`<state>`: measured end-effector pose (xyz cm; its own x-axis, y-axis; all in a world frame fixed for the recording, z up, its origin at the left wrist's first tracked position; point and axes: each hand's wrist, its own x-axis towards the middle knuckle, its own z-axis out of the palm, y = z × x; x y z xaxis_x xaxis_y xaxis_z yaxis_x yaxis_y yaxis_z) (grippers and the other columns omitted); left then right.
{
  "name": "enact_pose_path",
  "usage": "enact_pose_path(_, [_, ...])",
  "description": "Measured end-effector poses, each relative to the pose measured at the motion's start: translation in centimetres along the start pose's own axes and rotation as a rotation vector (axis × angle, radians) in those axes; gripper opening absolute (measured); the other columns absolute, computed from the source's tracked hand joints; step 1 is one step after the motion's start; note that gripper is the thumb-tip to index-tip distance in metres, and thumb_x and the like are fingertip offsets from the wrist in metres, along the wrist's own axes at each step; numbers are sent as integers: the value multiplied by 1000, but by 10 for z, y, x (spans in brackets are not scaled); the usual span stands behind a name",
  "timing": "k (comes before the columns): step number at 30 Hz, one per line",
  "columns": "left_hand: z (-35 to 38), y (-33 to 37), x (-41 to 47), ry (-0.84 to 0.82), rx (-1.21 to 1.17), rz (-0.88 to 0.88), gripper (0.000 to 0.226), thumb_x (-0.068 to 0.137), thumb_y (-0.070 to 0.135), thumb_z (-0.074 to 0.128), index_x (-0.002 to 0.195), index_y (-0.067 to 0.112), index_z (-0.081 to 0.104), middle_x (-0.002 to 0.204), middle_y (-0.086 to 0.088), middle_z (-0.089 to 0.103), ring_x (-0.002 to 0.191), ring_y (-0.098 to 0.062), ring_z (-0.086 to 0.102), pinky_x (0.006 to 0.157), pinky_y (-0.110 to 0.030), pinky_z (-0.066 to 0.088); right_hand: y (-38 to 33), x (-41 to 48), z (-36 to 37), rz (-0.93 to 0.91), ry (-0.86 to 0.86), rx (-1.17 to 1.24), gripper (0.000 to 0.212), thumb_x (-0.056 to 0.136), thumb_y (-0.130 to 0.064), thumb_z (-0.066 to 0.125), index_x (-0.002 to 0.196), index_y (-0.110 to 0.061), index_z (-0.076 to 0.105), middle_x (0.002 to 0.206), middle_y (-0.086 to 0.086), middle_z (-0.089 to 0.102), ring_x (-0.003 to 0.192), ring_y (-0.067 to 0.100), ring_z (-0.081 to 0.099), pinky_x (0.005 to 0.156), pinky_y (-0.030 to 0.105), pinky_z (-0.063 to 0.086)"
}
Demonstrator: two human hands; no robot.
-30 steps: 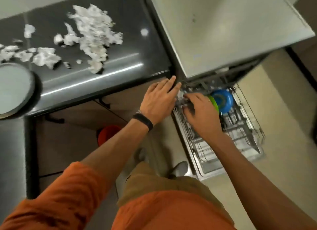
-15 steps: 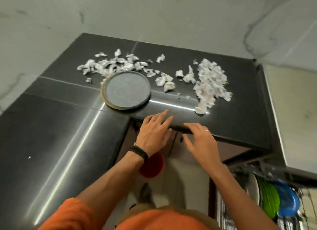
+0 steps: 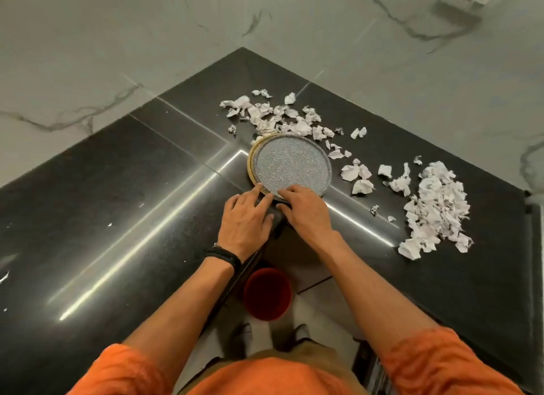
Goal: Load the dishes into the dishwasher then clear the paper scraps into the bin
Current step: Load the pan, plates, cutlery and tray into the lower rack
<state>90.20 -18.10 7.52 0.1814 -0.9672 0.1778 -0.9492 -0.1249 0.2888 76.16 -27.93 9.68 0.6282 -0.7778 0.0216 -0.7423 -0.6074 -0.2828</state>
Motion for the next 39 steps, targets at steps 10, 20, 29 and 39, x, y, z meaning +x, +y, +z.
enact_pose_path(10, [-3, -24, 1, 19, -10, -82, 49, 93, 37, 62, 140, 26, 55, 151, -8, 49, 133, -25, 52, 111, -46, 38, 21, 24, 34, -91, 57, -229, 17, 83, -3, 68, 98, -13, 67, 91, 6, 63, 82, 31, 62, 63, 42, 48])
enact_pose_path(20, [3, -16, 25, -34, -3, 26, 65, 88, 31, 70, 148, 25, 46, 151, -11, 47, 134, -29, 49, 111, -48, 37, 33, -18, 5, -70, 278, -155, 22, 79, -6, 70, 98, -15, 63, 93, 3, 60, 85, 25, 55, 60, 37, 50])
enact_pose_path(29, [3, 42, 48, 60, -141, 250, 64, 84, 14, 72, 143, 21, 48, 148, -12, 41, 135, -35, 42, 100, -52, 47, 53, -73, -37, 76, 568, -193, 13, 89, -1, 60, 94, -13, 61, 89, 3, 58, 83, 23, 50, 67, 36, 43])
enact_pose_path(39, [32, 161, 44, 5, -294, 751, 47, 83, -3, 67, 123, 18, 57, 136, -9, 56, 133, -33, 47, 99, -51, 46, 79, -237, -51, 385, 623, -336, 17, 82, -20, 72, 84, -16, 56, 82, 0, 54, 73, 21, 50, 72, 38, 35])
